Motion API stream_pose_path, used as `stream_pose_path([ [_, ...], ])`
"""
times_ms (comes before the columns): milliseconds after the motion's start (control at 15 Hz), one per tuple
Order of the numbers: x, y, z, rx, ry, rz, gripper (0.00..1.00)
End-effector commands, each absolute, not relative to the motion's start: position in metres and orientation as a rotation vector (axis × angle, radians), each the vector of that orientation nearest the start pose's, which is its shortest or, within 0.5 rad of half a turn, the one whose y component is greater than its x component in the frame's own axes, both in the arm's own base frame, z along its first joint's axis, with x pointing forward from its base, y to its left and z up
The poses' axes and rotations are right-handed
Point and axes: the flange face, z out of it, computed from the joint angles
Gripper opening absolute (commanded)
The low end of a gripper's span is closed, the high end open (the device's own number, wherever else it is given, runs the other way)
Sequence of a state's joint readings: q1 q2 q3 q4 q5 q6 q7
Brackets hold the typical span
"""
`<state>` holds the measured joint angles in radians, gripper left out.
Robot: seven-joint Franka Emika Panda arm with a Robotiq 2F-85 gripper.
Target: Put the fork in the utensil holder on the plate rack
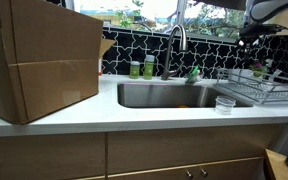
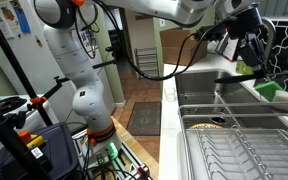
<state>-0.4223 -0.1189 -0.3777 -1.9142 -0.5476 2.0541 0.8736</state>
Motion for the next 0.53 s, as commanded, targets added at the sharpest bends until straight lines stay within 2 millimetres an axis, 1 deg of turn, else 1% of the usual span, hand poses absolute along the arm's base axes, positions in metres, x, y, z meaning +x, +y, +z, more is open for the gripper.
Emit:
stream_pose_path([
  [0,0.351,-0.434,0.575,-2.651,2.443,-0.487,0.2],
  [133,0.342,-0.446,0.575,-2.662,2.484,-0.484,0.2],
  [333,0.346,-0.447,0.574,-2.672,2.486,-0.482,0.2],
  [400,0.347,-0.448,0.573,-2.673,2.485,-0.481,0.05],
  [467,0.35,-0.456,0.569,-2.646,2.549,-0.485,0.05],
])
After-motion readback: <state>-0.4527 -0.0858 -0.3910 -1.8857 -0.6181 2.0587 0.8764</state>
